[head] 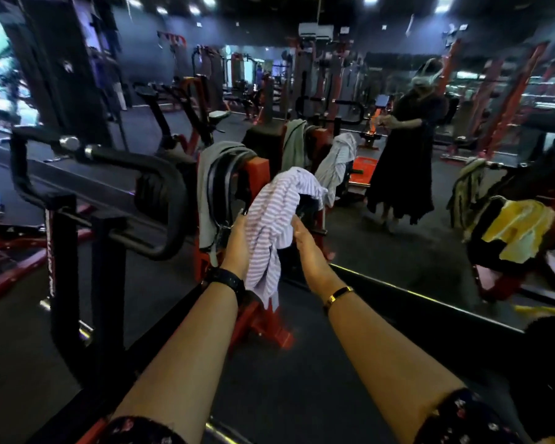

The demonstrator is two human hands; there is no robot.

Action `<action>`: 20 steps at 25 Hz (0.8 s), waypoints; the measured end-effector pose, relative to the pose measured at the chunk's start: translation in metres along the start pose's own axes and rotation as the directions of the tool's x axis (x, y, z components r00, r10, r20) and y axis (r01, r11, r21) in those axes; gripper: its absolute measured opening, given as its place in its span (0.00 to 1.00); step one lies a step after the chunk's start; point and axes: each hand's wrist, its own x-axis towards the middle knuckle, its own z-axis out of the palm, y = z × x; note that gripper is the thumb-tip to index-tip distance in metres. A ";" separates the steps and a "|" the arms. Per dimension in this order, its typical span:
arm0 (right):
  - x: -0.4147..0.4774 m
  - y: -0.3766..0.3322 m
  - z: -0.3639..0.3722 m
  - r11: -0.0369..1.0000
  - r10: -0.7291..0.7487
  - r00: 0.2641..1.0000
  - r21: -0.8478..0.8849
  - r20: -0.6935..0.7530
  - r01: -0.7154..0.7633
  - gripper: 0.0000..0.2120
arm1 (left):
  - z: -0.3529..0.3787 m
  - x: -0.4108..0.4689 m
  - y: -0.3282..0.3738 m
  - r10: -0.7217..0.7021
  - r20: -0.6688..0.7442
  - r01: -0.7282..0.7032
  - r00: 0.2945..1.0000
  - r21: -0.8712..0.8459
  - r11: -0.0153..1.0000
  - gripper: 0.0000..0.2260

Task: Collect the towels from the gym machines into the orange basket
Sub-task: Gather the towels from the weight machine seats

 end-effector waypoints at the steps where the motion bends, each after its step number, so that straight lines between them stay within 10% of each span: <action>1: 0.029 0.002 -0.004 1.000 -0.004 1.000 0.013 0.017 0.003 0.24 | 0.004 0.022 0.001 -0.008 -0.033 0.008 0.999 0.003 1.000 0.13; 20: 0.483 -0.012 0.010 0.986 0.021 0.881 0.136 0.473 -0.096 0.22 | -0.008 0.432 -0.015 0.161 -0.455 -0.171 0.876 0.020 0.985 0.16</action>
